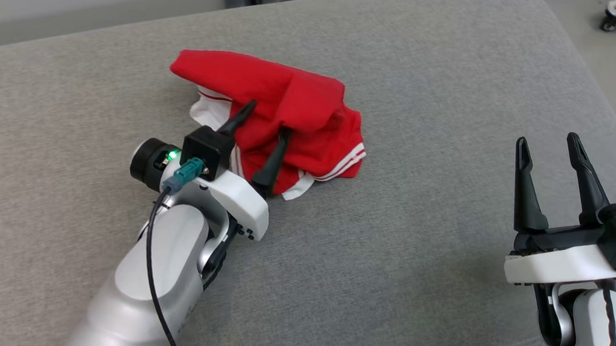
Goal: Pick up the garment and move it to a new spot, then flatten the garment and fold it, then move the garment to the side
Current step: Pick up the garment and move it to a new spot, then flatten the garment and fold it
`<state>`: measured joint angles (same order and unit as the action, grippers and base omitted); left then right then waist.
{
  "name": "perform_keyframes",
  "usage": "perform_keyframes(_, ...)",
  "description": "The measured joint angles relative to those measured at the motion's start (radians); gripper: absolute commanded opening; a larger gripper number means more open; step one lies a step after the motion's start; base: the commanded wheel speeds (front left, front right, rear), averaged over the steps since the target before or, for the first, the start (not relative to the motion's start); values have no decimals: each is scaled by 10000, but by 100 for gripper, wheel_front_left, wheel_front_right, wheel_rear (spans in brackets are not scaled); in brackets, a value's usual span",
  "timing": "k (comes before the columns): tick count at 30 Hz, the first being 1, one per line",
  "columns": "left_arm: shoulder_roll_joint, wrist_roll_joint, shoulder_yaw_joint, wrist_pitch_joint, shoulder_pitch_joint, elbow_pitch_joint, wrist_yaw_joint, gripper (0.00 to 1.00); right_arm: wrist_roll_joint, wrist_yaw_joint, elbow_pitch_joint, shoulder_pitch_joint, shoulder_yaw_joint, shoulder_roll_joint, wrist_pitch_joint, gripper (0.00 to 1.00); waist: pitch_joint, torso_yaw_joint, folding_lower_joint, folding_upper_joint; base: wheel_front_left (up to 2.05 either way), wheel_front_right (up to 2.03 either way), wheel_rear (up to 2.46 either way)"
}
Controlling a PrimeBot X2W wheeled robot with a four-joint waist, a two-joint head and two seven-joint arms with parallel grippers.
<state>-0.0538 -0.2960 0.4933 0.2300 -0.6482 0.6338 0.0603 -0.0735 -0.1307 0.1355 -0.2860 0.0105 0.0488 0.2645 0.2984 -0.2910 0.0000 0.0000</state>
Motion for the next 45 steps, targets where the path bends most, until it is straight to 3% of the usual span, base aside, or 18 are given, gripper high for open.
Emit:
perform_keyframes(7,12,-370,-454,299,-40,-562,-171,100,247,-2,10,12,33,-4,0,100,-398,713,0,0,0,0,0)
perform_keyframes(23,-732,291,-3014,314,3044,-4867,-581,100,679,-2,-138,370,-330,35,0,100,-1459,2700,0,0,0,0,0)
perform_keyframes(29,-514,757,-3586,314,4544,-5221,-470,100,644,-2,-159,607,-844,27,0,100,-1675,3036,0,0,0,0,0)
perform_keyframes(35,-48,1034,-3988,314,5541,-5496,-685,100,654,-2,21,840,-1120,23,0,100,-1845,3099,0,0,0,0,0)
perform_keyframes(45,50,821,-3779,314,5524,-5549,-790,100,713,-2,445,904,-1820,366,2,100,-1769,3587,0,0,0,0,0)
